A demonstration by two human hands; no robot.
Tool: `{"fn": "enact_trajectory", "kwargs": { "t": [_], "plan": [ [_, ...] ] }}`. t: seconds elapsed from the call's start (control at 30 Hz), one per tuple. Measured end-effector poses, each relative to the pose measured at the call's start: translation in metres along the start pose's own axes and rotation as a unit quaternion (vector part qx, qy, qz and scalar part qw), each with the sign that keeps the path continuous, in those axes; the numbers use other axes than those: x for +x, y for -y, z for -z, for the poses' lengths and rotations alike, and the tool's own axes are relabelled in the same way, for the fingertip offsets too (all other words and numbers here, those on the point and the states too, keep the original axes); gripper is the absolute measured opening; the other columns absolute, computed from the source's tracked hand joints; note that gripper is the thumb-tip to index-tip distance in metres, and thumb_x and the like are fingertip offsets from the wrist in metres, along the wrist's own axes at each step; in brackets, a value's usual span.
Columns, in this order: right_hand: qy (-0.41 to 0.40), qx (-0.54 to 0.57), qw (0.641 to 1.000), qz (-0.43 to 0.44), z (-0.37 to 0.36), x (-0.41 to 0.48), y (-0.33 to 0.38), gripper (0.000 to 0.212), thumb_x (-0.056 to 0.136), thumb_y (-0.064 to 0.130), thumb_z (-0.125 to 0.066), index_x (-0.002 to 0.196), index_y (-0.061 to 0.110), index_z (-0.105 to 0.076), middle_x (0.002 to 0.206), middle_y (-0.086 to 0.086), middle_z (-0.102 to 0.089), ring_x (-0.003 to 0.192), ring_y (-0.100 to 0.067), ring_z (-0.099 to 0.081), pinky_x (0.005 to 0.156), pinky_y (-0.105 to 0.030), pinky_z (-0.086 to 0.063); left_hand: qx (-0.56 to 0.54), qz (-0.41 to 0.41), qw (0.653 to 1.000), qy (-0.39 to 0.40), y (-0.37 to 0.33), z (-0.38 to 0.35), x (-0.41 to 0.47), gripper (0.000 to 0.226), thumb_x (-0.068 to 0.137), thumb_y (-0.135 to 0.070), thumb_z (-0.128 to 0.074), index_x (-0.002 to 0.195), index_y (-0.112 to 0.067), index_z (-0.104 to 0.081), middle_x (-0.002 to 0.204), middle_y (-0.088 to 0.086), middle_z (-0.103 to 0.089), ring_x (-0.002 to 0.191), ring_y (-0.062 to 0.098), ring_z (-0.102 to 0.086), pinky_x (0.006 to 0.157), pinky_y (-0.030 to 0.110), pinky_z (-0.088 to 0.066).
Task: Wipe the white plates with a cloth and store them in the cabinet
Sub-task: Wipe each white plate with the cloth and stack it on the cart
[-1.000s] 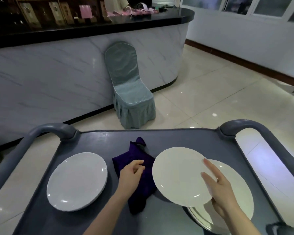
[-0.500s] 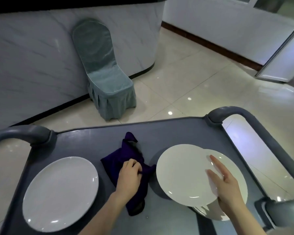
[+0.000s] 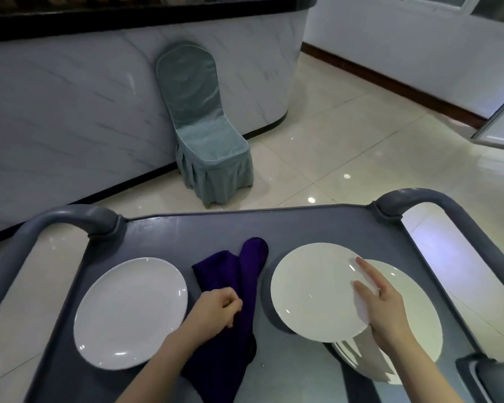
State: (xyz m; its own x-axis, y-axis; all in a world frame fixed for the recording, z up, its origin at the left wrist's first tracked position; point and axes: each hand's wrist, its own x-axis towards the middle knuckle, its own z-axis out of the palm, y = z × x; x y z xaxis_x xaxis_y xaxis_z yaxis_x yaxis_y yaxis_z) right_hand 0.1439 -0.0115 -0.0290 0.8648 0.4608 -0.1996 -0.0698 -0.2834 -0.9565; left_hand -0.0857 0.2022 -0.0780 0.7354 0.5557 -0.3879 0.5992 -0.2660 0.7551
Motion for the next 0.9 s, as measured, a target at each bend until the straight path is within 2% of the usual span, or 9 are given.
{"fn": "enact_trajectory", "kwargs": {
  "t": [0.1,0.17,0.3,0.4,0.53,0.6,0.7,0.8,0.9],
  "plan": [
    [0.008,-0.007,1.0,0.007,0.002,0.003,0.003,0.047,0.095,0.005,-0.058,0.117,0.046,-0.067,0.117,0.039,-0.06,0.117,0.003,-0.054,0.092,-0.023,-0.043,0.057,-0.051,0.98,-0.183,-0.008,-0.007,0.02,0.002,0.091,-0.026,-0.065,0.093,-0.025,-0.065,0.08,-0.011,-0.061,0.075,0.003,-0.057,0.076,0.032,-0.053],
    [0.007,-0.014,1.0,0.01,0.004,0.006,0.003,0.048,0.095,0.004,-0.058,0.116,0.046,-0.067,0.117,0.039,-0.06,0.119,-0.004,-0.054,0.098,-0.029,-0.042,0.118,-0.089,0.961,-0.233,-0.015,-0.016,0.039,0.026,0.088,-0.027,-0.069,0.111,-0.017,-0.066,0.102,-0.002,-0.058,0.093,0.012,-0.053,0.082,0.03,-0.05],
    [0.005,-0.011,1.0,0.008,0.006,0.011,-0.002,0.049,0.095,0.004,-0.059,0.111,0.049,-0.068,0.116,0.038,-0.061,0.117,-0.002,-0.055,0.094,-0.025,-0.042,0.209,-0.074,0.949,-0.222,-0.025,-0.031,0.076,0.06,0.089,-0.039,-0.067,0.138,-0.011,-0.047,0.122,0.005,-0.053,0.108,0.018,-0.049,0.085,0.025,-0.045],
    [0.018,-0.012,1.0,0.005,0.005,0.016,-0.002,0.05,0.095,0.006,-0.059,0.11,0.053,-0.068,0.112,0.041,-0.061,0.115,0.007,-0.053,0.089,-0.022,-0.044,0.262,-0.032,0.944,-0.199,-0.024,-0.03,0.091,0.045,0.092,-0.035,-0.062,0.131,-0.014,-0.052,0.123,0.002,-0.056,0.108,0.017,-0.052,0.087,0.027,-0.046],
    [0.041,-0.026,0.999,0.013,0.004,0.024,-0.003,0.045,0.1,0.014,-0.053,0.119,0.053,-0.064,0.123,0.036,-0.06,0.121,0.003,-0.054,0.103,-0.032,-0.043,0.019,-0.019,0.978,-0.208,-0.036,-0.013,0.073,0.015,0.093,-0.016,-0.059,0.104,-0.024,-0.066,0.103,-0.004,-0.069,0.099,0.019,-0.058,0.084,0.03,-0.047],
    [0.05,-0.019,0.999,0.01,0.0,0.027,-0.004,0.044,0.102,0.014,-0.05,0.122,0.05,-0.063,0.129,0.027,-0.061,0.124,-0.006,-0.055,0.107,-0.036,-0.043,-0.18,-0.028,0.968,-0.175,-0.053,-0.003,0.049,0.021,0.092,-0.011,-0.056,0.09,-0.031,-0.064,0.089,-0.007,-0.069,0.086,0.016,-0.063,0.076,0.026,-0.049],
    [0.072,-0.014,0.997,0.018,-0.016,0.028,0.002,0.044,0.103,0.013,-0.048,0.12,0.05,-0.063,0.128,0.028,-0.06,0.123,0.0,-0.054,0.103,-0.027,-0.043,-0.265,-0.098,0.953,-0.105,-0.077,0.004,0.01,0.019,0.088,-0.018,-0.052,0.091,-0.032,-0.065,0.089,-0.007,-0.069,0.082,0.009,-0.064,0.076,0.027,-0.048],
    [0.094,0.004,0.995,0.03,-0.035,0.027,0.014,0.043,0.103,0.011,-0.048,0.117,0.049,-0.065,0.122,0.035,-0.061,0.116,0.013,-0.053,0.091,-0.013,-0.041,-0.152,-0.141,0.977,0.043,-0.09,0.001,-0.012,0.027,0.095,-0.032,-0.046,0.112,-0.038,-0.066,0.111,-0.02,-0.067,0.103,-0.005,-0.06,0.092,0.018,-0.046],
    [0.099,0.018,0.994,0.053,-0.047,0.027,0.024,0.042,0.103,0.01,-0.046,0.123,0.041,-0.065,0.123,0.033,-0.061,0.112,0.02,-0.051,0.09,-0.011,-0.041,0.099,-0.183,0.978,-0.022,-0.087,0.001,-0.015,0.035,0.101,-0.036,-0.04,0.131,-0.038,-0.058,0.128,-0.029,-0.058,0.121,-0.016,-0.043,0.108,0.014,-0.032]
  ]
}}
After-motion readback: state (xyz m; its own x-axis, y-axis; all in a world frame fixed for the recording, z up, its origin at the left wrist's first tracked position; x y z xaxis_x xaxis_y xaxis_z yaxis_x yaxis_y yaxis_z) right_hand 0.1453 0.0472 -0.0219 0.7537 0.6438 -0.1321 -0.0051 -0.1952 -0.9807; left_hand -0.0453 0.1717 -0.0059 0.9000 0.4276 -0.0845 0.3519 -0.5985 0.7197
